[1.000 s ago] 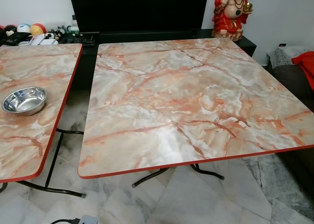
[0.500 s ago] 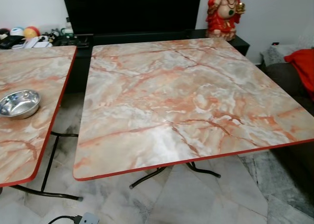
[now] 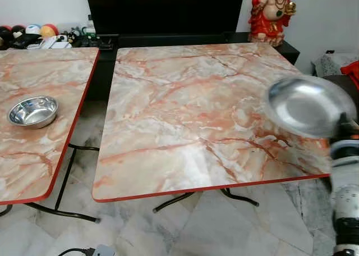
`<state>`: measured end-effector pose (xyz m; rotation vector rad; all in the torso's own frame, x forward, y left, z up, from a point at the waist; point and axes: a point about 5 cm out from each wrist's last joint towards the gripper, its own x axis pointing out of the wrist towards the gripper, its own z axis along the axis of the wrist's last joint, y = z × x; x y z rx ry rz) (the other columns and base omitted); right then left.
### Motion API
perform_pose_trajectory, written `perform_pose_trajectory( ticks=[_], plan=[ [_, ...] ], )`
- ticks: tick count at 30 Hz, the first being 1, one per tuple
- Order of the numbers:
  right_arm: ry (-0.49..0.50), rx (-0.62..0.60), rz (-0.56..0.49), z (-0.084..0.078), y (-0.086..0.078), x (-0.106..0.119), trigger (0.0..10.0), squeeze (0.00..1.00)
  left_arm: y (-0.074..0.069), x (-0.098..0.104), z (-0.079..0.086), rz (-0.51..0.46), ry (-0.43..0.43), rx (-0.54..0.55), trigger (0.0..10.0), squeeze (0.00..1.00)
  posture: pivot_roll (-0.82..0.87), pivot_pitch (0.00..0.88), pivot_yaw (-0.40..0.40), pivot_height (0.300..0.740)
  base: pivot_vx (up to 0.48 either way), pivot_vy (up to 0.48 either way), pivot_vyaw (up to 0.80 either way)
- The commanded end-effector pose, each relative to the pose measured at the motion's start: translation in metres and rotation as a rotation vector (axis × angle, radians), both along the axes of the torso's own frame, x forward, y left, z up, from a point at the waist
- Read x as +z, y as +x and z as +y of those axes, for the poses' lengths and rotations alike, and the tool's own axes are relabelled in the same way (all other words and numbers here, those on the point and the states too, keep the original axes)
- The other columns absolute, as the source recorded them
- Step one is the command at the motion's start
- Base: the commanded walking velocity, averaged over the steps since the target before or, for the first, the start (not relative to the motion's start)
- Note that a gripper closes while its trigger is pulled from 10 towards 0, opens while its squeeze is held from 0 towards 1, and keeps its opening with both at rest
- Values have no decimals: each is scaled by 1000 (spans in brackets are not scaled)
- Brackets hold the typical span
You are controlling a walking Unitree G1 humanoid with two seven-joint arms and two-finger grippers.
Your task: Setting the table
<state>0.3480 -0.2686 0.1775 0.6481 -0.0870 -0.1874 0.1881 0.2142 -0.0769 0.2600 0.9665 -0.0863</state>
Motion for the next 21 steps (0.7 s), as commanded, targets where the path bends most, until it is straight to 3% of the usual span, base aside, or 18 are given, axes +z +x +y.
perform_pose_trajectory(
  ticks=[1,7,10,21],
  plan=[
    [2,12,29,5,2,-6,10000,0,-7,-3,2,20,1,14,10000,0,-74,93,-33,740,0,0,0],
    [41,-67,94,10,2,-20,10000,0,-8,-3,4,20,3,18,10000,0,-72,96,-32,740,0,0,0],
    [73,-14,113,23,2,-28,10000,0,-10,-4,5,25,6,14,10000,0,-68,100,-28,740,0,0,0],
    [3,25,180,42,-1,-48,10000,0,-9,-4,5,27,9,-5,10000,0,-65,137,-16,740,0,0,0]
  ],
)
